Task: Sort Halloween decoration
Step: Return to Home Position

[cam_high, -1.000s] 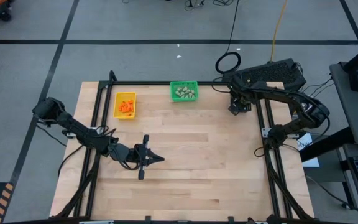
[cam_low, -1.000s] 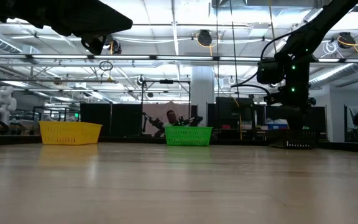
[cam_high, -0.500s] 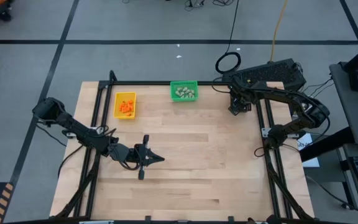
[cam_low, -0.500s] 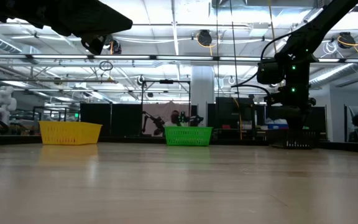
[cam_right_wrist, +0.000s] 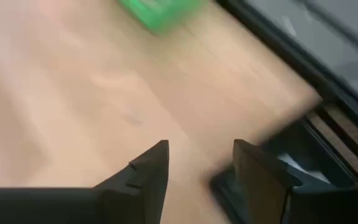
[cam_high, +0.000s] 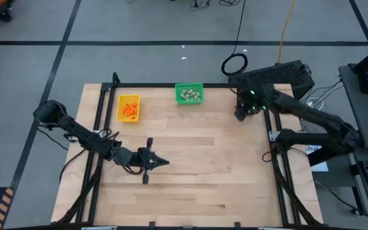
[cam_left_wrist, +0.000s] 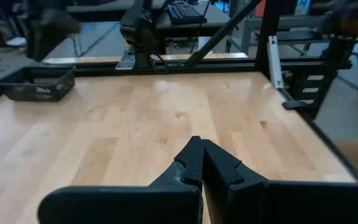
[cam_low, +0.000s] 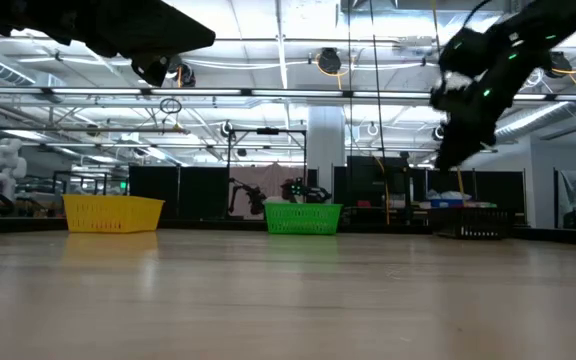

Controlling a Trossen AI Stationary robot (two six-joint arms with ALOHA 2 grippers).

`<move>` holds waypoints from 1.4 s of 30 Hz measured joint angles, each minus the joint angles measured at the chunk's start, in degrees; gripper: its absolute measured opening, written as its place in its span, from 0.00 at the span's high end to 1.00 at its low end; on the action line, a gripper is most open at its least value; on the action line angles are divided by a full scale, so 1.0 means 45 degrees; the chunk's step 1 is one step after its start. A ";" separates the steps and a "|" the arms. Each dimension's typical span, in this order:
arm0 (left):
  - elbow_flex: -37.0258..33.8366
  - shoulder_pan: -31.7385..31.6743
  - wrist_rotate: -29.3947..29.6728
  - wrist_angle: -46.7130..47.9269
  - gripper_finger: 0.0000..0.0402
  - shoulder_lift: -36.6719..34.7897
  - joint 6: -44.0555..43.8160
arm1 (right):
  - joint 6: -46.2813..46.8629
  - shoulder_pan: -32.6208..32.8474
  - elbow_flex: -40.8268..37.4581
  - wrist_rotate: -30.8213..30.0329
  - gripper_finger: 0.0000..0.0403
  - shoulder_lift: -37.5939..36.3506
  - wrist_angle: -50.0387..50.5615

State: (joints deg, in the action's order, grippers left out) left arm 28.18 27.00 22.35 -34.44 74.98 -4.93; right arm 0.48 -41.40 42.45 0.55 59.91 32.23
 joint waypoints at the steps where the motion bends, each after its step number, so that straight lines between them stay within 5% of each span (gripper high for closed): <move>1: 0.0000 -0.0009 0.0077 -0.0036 0.99 0.0000 0.0177 | -0.0012 0.0302 -0.0450 0.0390 0.59 -0.0745 -0.0593; 8: 0.0006 -0.0208 0.1059 -0.0890 0.99 0.0000 0.1583 | -0.0201 0.2352 -0.4063 0.1257 0.59 -0.5800 -0.4495; 16: 0.0019 -0.1192 0.1239 -0.1742 0.99 0.0000 0.1501 | -0.1062 0.3213 -0.6081 0.0466 0.59 -0.9172 -0.5391; 27: 0.0019 -0.3437 0.1775 -0.1461 0.99 0.0000 0.0840 | -0.1421 0.4139 -0.6215 0.0172 0.59 -0.9624 -0.5412; 34: 0.0019 -0.4667 -0.0401 -0.1466 0.99 0.0000 0.0860 | -0.1705 0.5212 -0.6219 -0.0085 0.64 -0.9624 -0.5798; 42: 0.0019 -0.4749 -0.0536 -0.1168 0.99 0.0000 0.1514 | -0.1836 0.6305 -0.7255 -0.0116 0.76 -0.9619 -0.7143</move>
State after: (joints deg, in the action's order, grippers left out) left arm 28.27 5.63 19.94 -39.70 74.98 1.89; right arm -7.79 -13.03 9.80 0.02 16.62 0.08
